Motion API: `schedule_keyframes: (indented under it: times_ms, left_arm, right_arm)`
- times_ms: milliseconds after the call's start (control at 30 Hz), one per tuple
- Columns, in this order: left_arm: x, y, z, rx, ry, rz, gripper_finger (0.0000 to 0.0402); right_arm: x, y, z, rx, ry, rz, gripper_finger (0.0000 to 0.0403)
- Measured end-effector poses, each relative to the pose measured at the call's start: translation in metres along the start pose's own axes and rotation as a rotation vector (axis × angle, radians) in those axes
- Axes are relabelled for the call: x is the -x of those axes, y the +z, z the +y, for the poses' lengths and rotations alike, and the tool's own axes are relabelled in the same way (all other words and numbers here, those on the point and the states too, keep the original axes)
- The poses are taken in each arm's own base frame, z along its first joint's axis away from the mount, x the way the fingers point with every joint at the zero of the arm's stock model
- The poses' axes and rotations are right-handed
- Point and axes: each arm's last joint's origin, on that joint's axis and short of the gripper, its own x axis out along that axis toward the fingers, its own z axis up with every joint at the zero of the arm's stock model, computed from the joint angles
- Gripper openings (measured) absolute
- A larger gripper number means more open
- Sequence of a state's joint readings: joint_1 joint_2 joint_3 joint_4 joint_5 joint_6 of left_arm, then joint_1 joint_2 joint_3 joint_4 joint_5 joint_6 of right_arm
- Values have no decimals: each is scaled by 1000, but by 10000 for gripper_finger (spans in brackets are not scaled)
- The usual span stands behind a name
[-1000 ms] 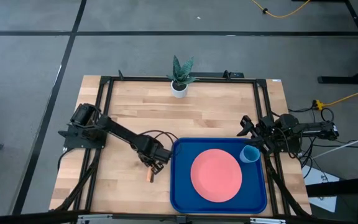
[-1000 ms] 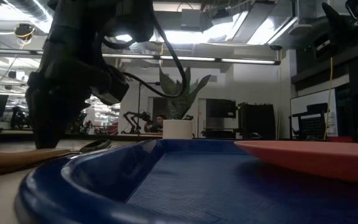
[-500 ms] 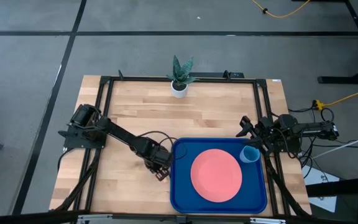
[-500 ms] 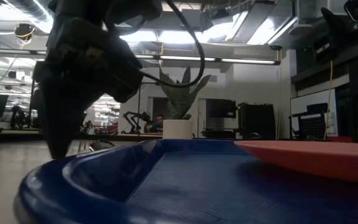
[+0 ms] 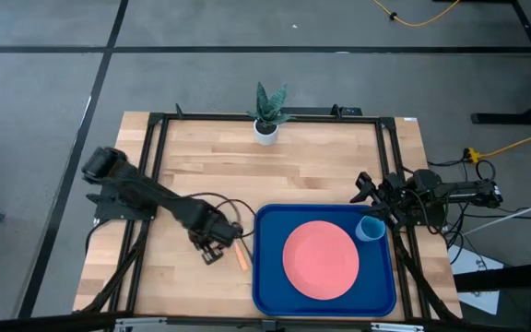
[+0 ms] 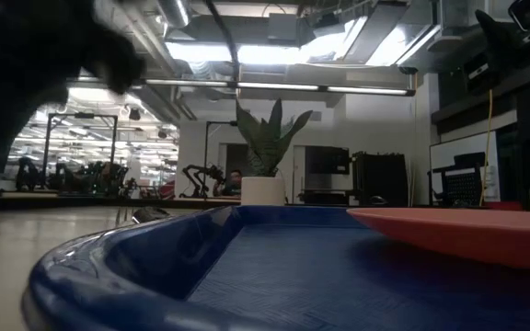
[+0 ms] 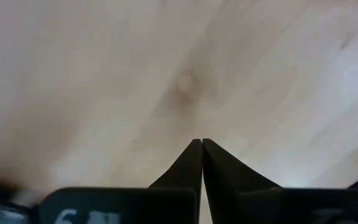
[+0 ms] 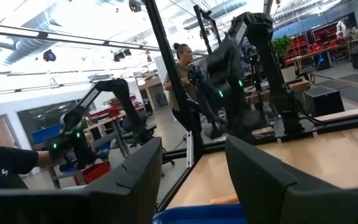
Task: Pick and place plate/cup/fork/spoon on tray
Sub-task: Adjust the fork and spoon
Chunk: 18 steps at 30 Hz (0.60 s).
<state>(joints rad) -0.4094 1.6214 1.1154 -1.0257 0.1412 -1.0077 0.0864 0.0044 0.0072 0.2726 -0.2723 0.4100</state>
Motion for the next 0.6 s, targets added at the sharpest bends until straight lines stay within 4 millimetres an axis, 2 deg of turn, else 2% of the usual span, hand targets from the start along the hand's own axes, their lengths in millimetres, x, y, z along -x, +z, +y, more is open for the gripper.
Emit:
schedule_keyframes:
  times_ms: [233, 400, 500, 600]
  left_arm:
    - [50, -39, 7, -351, 105, -474, 6]
    - [77, -56, 17, -426, 168, -738, 1]
    - [86, -63, 28, -431, 190, -828, 2]
    - [80, -66, 44, -408, 233, -896, 1]
  right_arm:
    - [0, 1, 0, 2, 4, -13, 182]
    - [0, 2, 0, -1, -9, -22, 182]
    - [0, 2, 0, 1, -9, -22, 182]
    - [0, 2, 0, 4, -10, -21, 182]
